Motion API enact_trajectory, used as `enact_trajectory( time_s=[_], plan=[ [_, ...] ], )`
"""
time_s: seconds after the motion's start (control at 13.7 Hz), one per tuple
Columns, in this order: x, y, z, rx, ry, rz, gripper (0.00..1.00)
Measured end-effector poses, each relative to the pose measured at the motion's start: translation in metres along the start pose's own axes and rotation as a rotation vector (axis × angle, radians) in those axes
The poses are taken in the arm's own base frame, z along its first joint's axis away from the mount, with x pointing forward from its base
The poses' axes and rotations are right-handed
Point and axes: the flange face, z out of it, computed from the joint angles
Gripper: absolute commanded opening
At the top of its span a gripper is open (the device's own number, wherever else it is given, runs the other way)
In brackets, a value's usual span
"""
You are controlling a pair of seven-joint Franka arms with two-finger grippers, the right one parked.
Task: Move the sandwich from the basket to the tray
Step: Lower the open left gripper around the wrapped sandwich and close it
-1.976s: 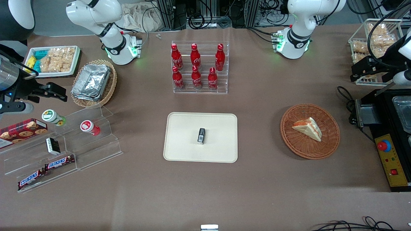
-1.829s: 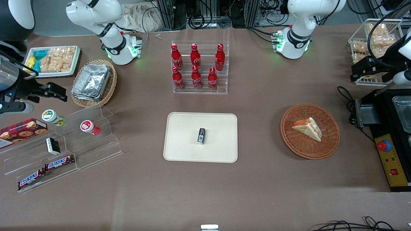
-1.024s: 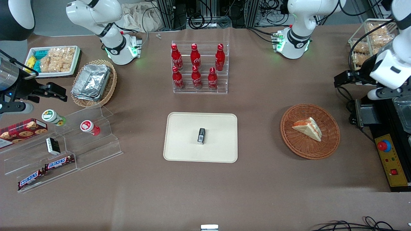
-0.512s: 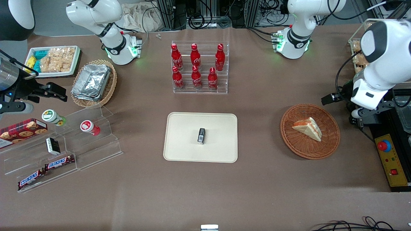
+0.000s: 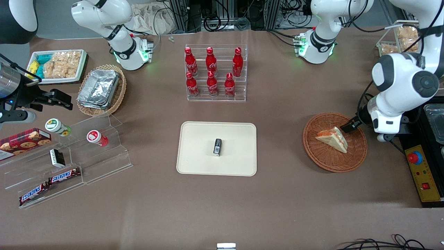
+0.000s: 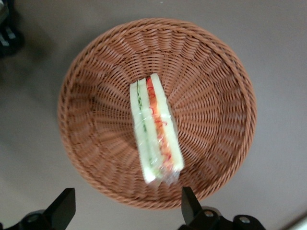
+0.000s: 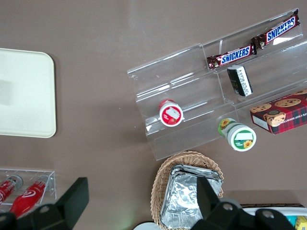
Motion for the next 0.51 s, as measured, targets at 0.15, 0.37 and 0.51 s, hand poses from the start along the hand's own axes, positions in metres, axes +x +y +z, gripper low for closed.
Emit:
enact_trajectory(
  time_s=[0.15,0.37,0.51],
  plan=[
    [-0.002,0.013,0.025,-0.001,0.003,-0.073,1.0],
    [-0.004,0.02,0.06,0.019,-0.014,-0.114,1.0],
    [-0.005,0.023,0.078,0.03,-0.022,-0.122,1.0]
  ],
)
